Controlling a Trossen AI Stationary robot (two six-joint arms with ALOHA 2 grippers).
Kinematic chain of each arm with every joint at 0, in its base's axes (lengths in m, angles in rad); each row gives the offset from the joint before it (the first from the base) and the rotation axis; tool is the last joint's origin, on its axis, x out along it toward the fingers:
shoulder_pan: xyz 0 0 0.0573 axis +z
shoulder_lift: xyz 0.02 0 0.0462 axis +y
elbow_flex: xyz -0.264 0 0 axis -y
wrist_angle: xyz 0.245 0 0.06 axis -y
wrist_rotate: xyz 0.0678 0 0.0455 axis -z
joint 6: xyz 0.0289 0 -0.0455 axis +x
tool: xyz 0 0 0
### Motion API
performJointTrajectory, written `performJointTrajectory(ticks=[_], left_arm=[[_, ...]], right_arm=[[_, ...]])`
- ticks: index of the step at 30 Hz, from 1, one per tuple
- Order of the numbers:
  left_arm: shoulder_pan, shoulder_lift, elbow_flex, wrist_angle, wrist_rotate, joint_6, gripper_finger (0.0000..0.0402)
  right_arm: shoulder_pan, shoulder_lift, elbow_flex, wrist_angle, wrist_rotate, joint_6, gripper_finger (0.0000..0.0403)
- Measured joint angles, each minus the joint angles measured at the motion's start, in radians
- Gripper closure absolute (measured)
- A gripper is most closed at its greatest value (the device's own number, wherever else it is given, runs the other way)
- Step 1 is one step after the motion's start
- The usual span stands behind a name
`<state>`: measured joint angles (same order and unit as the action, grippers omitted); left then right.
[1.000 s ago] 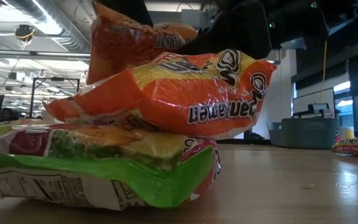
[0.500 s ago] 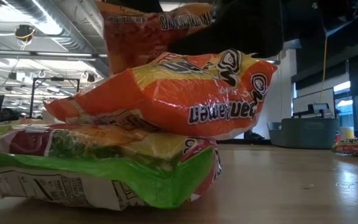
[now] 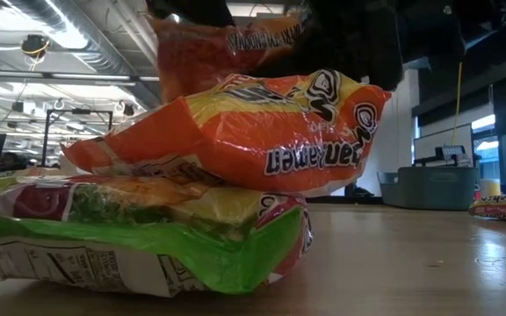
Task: Sort Maruchan noodles
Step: Put the orange noodle pack into the yellow bin
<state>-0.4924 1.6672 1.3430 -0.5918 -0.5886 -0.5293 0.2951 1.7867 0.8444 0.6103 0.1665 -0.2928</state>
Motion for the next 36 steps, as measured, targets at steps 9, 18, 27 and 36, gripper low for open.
performJointTrajectory(ticks=[9, 18, 27, 36], left_arm=[[-0.037, -0.075, 0.0, -0.095, -0.001, -0.015, 0.0272], [0.001, -0.093, 0.0, -0.102, -0.036, 0.026, 0.0175], [0.074, -0.081, 0.0, -0.048, 0.06, 0.021, 0.0126], [0.115, -0.057, -0.001, 0.027, 0.084, 0.099, 0.0124]], right_arm=[[-0.001, -0.147, 0.0, -0.27, 0.08, 0.147, 0.0278], [-0.001, -0.265, 0.084, -0.571, 0.087, 0.313, 0.0293], [-0.001, -0.265, 0.158, -0.705, 0.084, 0.341, 0.0298], [-0.01, -0.26, 0.159, -0.669, 0.027, 0.341, 0.0287]])
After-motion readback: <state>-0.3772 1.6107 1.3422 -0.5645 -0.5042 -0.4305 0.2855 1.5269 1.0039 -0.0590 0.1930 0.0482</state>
